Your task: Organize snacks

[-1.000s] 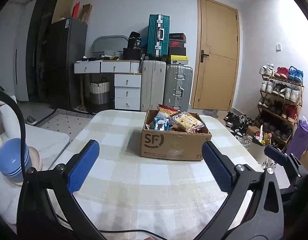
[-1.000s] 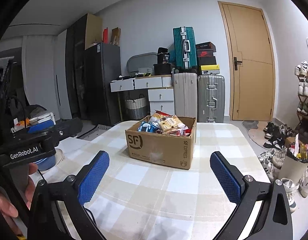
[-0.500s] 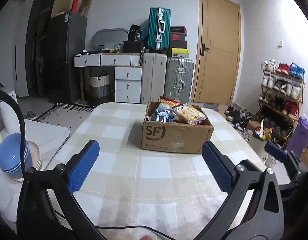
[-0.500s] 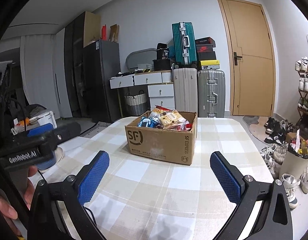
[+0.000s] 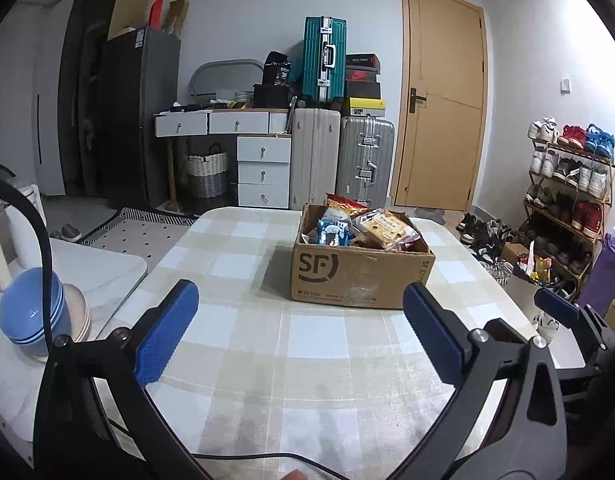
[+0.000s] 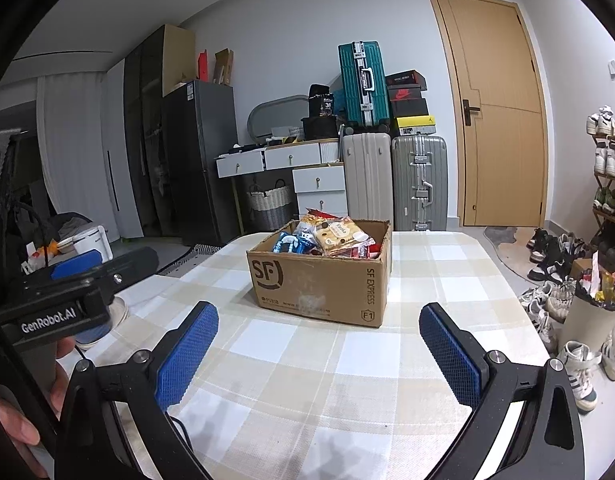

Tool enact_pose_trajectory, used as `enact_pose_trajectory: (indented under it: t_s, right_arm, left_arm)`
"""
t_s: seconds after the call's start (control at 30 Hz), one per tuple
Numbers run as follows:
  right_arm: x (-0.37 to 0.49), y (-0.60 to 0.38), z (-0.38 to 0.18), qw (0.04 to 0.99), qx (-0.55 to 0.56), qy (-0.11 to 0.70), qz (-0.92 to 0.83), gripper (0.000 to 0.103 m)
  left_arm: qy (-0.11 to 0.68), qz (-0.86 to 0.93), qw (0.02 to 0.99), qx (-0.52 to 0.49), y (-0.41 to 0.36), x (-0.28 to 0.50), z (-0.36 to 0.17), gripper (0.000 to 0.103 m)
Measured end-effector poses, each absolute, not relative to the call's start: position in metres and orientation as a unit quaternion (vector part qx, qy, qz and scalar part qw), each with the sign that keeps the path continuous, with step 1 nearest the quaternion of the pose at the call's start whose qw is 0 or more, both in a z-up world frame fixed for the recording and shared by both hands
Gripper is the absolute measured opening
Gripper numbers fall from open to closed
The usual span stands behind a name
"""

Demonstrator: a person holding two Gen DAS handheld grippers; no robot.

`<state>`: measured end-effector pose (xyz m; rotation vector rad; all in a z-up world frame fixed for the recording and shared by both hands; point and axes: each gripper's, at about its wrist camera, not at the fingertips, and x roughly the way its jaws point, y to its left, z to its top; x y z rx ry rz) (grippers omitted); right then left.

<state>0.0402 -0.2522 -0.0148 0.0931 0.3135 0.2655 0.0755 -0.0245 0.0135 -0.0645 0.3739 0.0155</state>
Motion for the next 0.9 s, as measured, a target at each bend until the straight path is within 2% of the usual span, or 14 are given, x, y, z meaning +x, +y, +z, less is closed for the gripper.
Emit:
enact_pose_trajectory:
  t_s: [0.9]
  right_arm:
    - [0.0396,-0.2498,-0.0170,0.977,0.049,0.162,0.132,0.102]
  left_arm:
    - [0.195,0.016,0.980,-0.028,-0.0220,0.0721,0.0143,0.102]
